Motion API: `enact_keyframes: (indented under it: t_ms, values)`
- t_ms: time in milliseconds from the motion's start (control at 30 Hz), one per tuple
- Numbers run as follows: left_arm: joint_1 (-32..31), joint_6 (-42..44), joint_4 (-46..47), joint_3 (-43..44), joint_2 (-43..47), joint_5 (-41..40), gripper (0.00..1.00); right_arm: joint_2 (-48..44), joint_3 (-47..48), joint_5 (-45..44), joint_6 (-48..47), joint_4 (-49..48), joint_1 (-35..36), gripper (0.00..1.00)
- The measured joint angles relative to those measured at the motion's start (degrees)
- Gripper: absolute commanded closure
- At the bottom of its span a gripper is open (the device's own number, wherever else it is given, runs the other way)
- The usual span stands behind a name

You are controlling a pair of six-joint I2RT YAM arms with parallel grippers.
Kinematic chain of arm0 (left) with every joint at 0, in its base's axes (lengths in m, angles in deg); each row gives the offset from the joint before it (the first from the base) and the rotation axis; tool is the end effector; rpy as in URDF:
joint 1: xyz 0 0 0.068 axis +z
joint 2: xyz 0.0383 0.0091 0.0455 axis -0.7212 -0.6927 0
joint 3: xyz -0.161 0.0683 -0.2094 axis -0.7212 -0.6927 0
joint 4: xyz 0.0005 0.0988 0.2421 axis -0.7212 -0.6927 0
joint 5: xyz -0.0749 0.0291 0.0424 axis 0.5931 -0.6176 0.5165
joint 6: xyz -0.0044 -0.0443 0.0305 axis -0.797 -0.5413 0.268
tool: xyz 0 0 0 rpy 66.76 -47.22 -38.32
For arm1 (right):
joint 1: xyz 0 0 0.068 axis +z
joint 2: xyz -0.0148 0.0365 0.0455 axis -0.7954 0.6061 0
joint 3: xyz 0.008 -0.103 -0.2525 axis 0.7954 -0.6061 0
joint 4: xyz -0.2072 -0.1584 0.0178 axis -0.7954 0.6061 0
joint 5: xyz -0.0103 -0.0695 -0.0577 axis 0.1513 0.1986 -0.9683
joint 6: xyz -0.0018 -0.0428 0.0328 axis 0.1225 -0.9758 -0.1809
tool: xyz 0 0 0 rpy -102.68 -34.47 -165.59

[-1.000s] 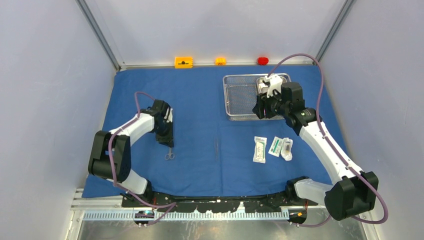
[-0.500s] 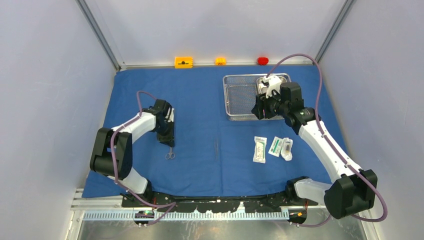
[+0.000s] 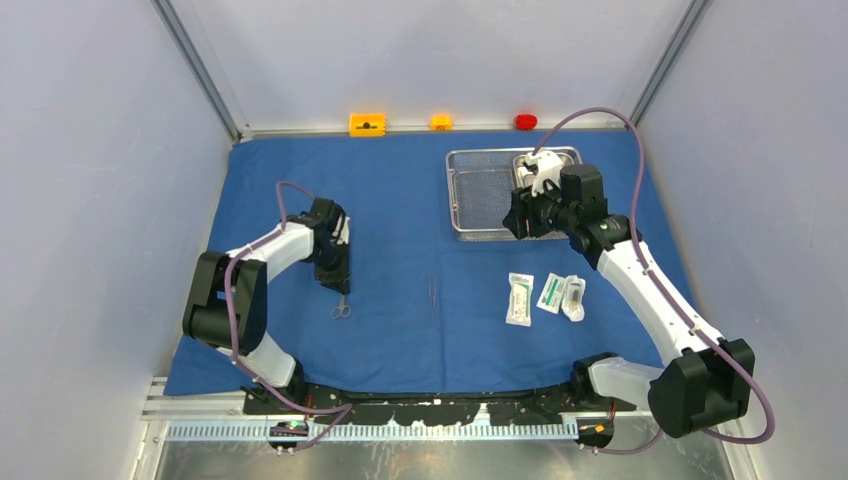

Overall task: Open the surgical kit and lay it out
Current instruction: Place the medical item in the surgical kit.

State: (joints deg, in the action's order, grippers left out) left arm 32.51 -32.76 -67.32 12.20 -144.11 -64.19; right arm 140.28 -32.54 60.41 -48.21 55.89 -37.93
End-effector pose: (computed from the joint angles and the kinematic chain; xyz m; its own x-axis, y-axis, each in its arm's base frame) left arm 0.2686 -0.0699 0.1615 -0.9859 -0.0342 -0.1635 -0.0044 0.9838 -0.1794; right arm 0.2479 0.0760 0.3099 -0.5150 -0.1947 -0.8348 -0.5074 0.8542 0.1138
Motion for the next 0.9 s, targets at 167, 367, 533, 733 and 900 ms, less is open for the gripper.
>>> enact_keyframes:
  t_ms: [167,367,533,733,900]
  values:
    - [0.0,0.0,0.0,0.0,0.0,0.1,0.79,0.0,0.0,0.0,0.0,0.0,0.0,0.44]
    - [0.0,0.0,0.2,0.0,0.0,0.4,0.74,0.0,0.0,0.0,0.0,0.0,0.0,0.44]
    - [0.0,0.0,0.2,0.0,0.0,0.8,0.71,0.0,0.0,0.1,0.0,0.0,-0.1,0.44]
    - [0.0,-0.1,0.3,0.0,0.4,1.2,0.61,0.3,0.0,0.2,0.1,0.0,-0.3,0.43]
    - [-0.1,0.0,0.0,0.7,3.9,1.5,0.41,1.4,0.0,-1.7,0.8,0.1,-0.4,0.43]
